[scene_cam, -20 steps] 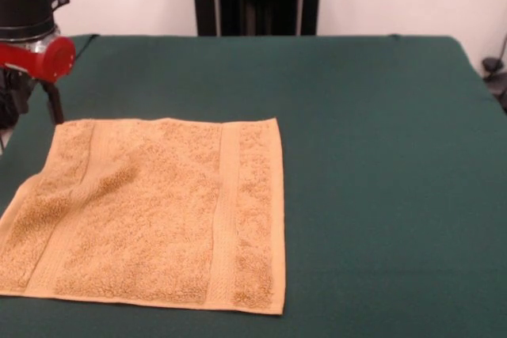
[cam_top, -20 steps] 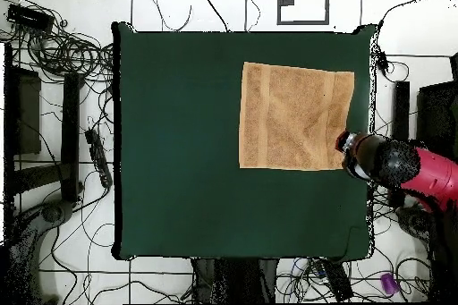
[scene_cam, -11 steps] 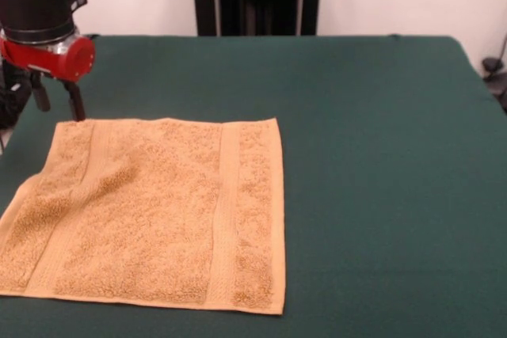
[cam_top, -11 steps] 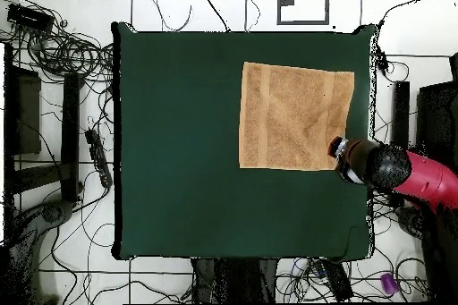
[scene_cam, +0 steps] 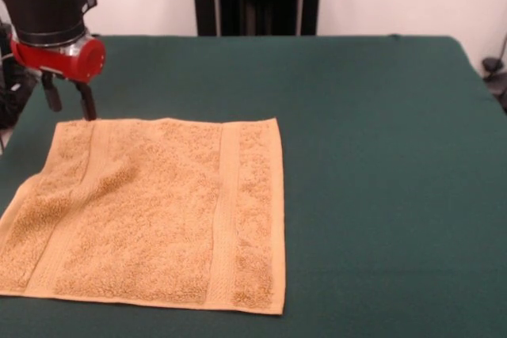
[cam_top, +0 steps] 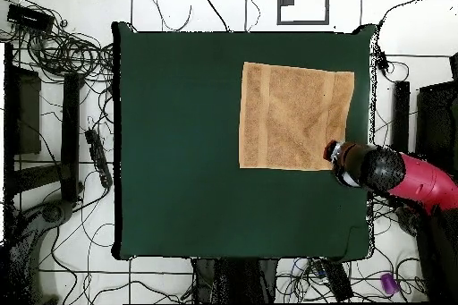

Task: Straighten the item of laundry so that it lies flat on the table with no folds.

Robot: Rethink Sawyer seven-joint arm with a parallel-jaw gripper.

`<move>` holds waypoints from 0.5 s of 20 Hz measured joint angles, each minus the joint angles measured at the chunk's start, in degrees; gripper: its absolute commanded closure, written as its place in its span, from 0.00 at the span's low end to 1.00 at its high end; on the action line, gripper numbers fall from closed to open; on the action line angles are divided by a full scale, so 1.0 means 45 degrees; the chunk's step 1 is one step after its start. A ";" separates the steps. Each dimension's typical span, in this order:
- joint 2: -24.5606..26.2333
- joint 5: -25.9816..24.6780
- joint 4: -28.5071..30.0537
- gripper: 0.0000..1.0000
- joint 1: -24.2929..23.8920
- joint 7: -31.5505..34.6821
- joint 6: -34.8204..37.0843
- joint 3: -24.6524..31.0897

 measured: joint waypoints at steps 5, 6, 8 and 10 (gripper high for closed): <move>0.0409 -0.0003 -0.0011 0.00 0.0000 0.0000 -0.0315 0.0000; 0.0503 -0.0005 -0.0020 0.00 0.0000 0.0000 -0.0362 0.0000; 0.0745 -0.0005 -0.0030 0.00 0.0000 0.0000 -0.0487 0.0002; 0.0946 -0.0003 -0.0037 0.00 0.0000 0.0000 -0.0602 0.0002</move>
